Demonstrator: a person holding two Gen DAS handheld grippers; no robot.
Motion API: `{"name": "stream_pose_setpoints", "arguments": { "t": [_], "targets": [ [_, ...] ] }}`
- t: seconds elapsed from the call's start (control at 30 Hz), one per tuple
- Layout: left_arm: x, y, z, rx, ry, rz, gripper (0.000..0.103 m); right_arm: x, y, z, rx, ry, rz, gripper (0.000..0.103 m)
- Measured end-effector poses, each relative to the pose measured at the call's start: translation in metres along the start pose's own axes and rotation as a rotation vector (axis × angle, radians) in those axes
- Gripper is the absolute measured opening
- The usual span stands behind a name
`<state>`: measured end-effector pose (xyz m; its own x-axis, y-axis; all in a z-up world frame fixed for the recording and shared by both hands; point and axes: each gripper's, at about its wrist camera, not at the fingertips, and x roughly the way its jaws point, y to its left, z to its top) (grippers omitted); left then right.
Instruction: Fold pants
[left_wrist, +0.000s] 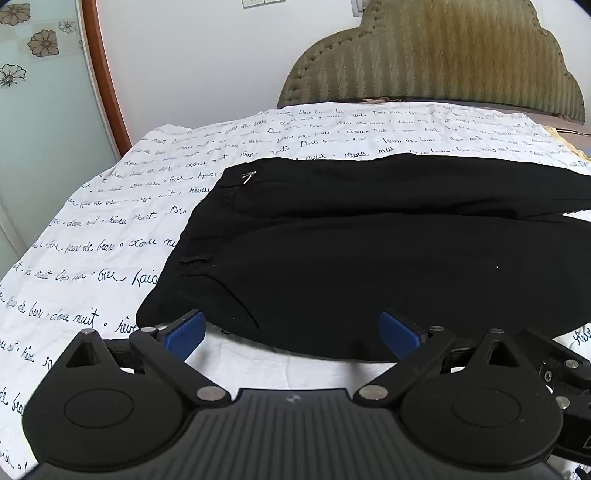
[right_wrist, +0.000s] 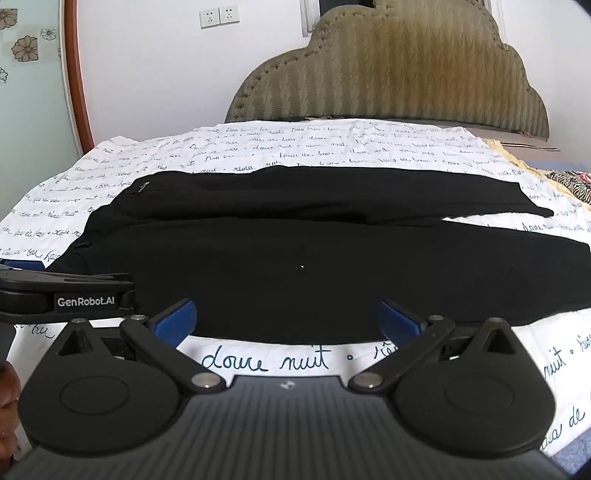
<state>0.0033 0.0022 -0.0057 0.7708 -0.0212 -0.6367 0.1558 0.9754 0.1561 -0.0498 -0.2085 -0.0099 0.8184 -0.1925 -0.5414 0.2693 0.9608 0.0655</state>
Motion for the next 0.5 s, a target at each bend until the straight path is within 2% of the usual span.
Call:
{"name": "stream_pose_setpoints", "arguments": {
  "t": [0.5],
  "targets": [
    [0.0063, 0.0013, -0.0033, 0.002, 0.013, -0.009, 0.101, 0.0049, -0.0022, -0.0024, -0.014, 0.016, 0.023, 0.103]
  ]
}}
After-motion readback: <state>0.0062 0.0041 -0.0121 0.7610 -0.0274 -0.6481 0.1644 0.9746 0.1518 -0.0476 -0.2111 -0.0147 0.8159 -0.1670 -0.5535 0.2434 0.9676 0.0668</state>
